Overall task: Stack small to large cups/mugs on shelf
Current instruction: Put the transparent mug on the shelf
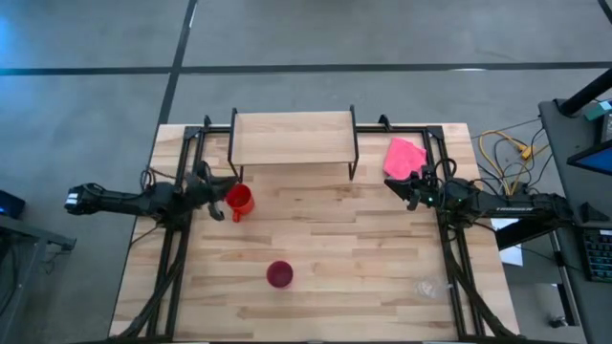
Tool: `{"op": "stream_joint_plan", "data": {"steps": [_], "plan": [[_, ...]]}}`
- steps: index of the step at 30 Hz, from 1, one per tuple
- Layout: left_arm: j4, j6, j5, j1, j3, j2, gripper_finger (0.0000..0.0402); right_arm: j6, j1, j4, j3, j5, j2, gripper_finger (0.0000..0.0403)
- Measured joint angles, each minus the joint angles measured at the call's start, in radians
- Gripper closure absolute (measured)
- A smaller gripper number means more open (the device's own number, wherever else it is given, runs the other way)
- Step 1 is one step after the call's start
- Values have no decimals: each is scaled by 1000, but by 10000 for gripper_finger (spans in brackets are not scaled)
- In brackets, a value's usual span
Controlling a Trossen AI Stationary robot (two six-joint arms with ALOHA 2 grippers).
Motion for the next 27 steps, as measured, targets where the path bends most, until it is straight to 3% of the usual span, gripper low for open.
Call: {"op": "stream_joint_plan", "data": {"steps": [4,7,9,10,15,20,27], "plan": [[147,-108,-28,0,5,-9,400,83,0,3,0,0,0,394],[107,63,79,-2,68,-6,400,151,0,23,0,-18,0,394],[10,171,185,-5,147,8,400,163,0,71,0,-61,0,394],[-60,184,191,-4,196,21,400,164,0,104,0,-88,0,394],[-459,121,104,-2,482,156,400,117,1,145,99,-185,0,394],[-614,123,102,-2,749,324,400,25,17,-78,342,-192,37,394],[-631,237,102,-2,1036,547,400,-44,51,-630,789,-192,258,394]]}}
